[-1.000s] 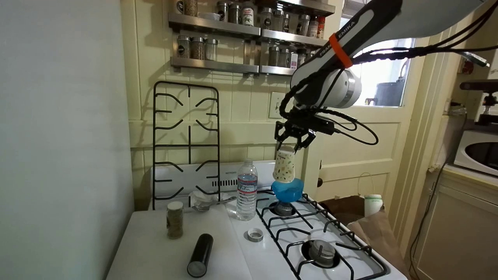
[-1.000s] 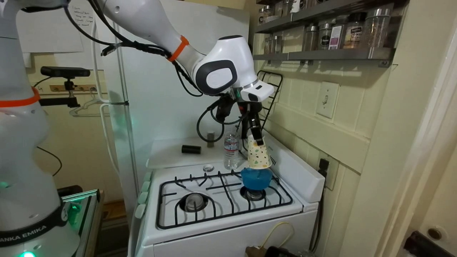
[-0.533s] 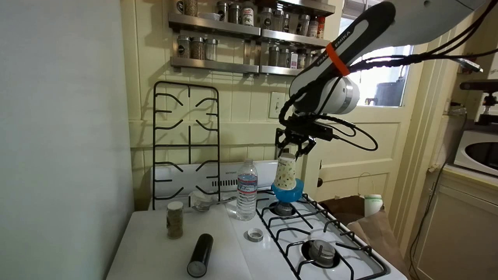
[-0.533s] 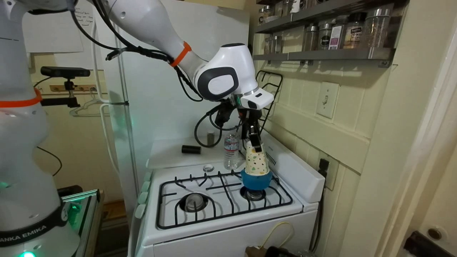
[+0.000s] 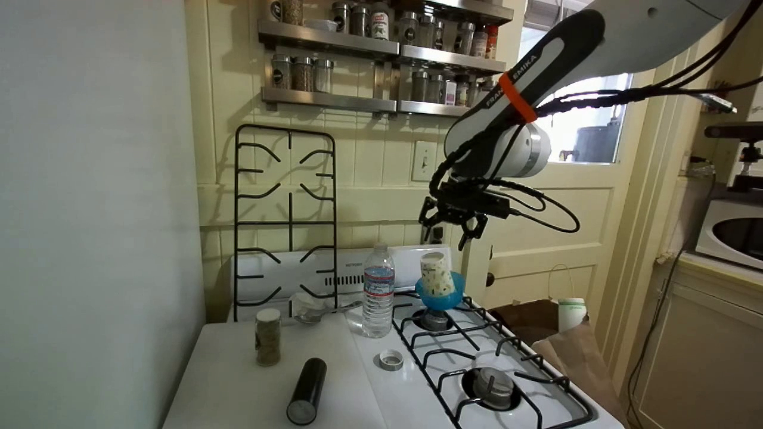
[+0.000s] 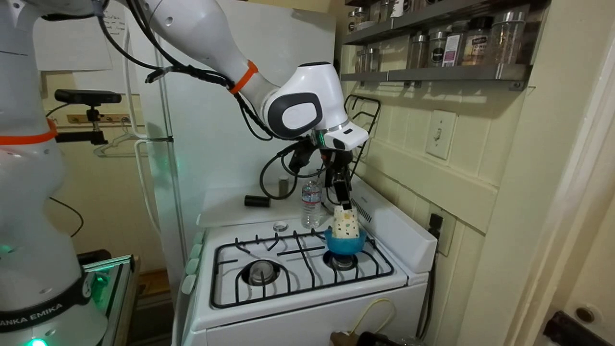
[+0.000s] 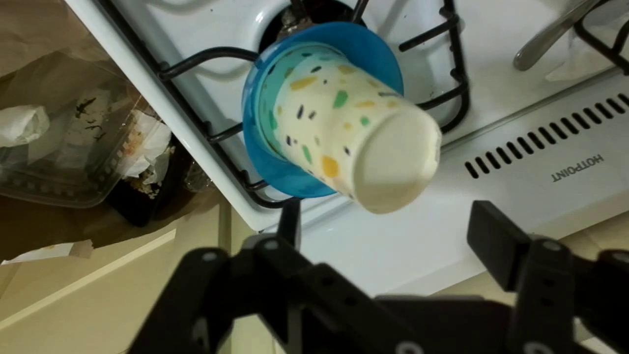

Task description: Separate the items on the stove

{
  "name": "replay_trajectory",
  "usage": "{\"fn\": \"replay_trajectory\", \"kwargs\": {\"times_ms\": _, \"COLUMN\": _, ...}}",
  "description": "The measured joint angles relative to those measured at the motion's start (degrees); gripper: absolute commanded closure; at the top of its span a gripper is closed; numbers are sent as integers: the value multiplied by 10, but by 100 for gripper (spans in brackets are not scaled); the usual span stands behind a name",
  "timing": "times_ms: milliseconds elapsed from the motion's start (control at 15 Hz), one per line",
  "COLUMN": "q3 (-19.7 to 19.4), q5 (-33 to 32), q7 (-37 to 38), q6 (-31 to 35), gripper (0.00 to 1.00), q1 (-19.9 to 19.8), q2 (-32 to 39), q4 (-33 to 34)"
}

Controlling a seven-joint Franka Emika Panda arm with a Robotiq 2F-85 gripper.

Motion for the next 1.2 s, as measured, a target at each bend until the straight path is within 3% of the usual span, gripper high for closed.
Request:
{"fn": "replay_trajectory", "kwargs": {"times_ms": 333, "q3": 1, "q5": -29, "q7": 19, "q6": -1, "gripper": 0, "q1": 11, "q2": -19, "q4": 1}}
{"fn": "replay_trajectory", "kwargs": {"times_ms": 667, "q3": 47, "q5": 54, "q7": -120, "q6": -28, "gripper": 0, "q1": 40, "q2": -70, "q4": 3}}
{"fn": "replay_trajectory", "kwargs": {"times_ms": 933, "q3": 68, "q5": 147, "q7": -235, "q6": -114, "gripper": 0, "q1": 65, "q2": -79, "q4": 21}}
{"fn": "replay_trajectory", "kwargs": {"times_ms": 1200, "q3": 65, "q5": 148, "q7": -271, "q6": -175, "gripper": 0, "q1": 64, "q2": -49, "q4": 48}}
